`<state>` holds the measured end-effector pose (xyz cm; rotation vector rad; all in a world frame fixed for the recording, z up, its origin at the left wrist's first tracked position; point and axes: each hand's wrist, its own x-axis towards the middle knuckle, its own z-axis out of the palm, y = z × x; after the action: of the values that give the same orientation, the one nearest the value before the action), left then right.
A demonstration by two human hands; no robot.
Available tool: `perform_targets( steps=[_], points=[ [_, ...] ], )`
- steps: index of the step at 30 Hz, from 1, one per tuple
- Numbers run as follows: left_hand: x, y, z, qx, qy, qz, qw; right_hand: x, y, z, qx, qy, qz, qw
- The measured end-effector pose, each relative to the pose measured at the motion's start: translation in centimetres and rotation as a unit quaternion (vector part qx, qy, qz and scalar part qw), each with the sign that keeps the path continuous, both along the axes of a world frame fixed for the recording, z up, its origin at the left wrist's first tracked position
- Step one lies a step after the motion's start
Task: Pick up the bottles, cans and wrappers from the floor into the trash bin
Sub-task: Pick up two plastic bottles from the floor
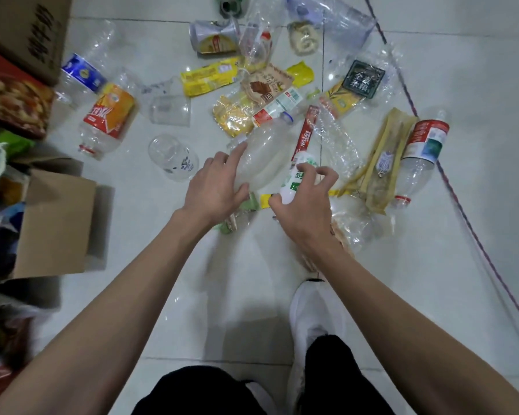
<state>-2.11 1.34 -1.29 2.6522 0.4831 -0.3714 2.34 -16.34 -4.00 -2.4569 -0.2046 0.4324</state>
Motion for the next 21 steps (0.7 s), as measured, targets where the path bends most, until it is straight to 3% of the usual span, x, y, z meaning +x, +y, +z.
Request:
perform_targets(
  steps=[6, 11, 16, 21],
  points=[
    [-2.8, -2.2, 12.5, -0.053, -0.016, 0.023, 0.998, -0.9, -3.0, 13.7, -0.01, -0.014, -0.038, 0.999],
    [-4.5, -5.0, 26.4, -0.077, -0.026, 0.011, 0.997, -3.6, -6.0, 28.1, 0.037, -0.004, -0.072, 0.997],
    [-6.1, -9.1, 39.9, -0.117, -0.041, 0.006, 0.992, -7.7, -9.7, 42.4, 0.049, -0.009, -0.156, 0.987],
    [-7.2, -14.4, 48.6, -0.146, -0.054, -0.045, 0.987, -11.7, -14.7, 51.5, 0.045, -0.014, -0.233, 0.971]
  ],
)
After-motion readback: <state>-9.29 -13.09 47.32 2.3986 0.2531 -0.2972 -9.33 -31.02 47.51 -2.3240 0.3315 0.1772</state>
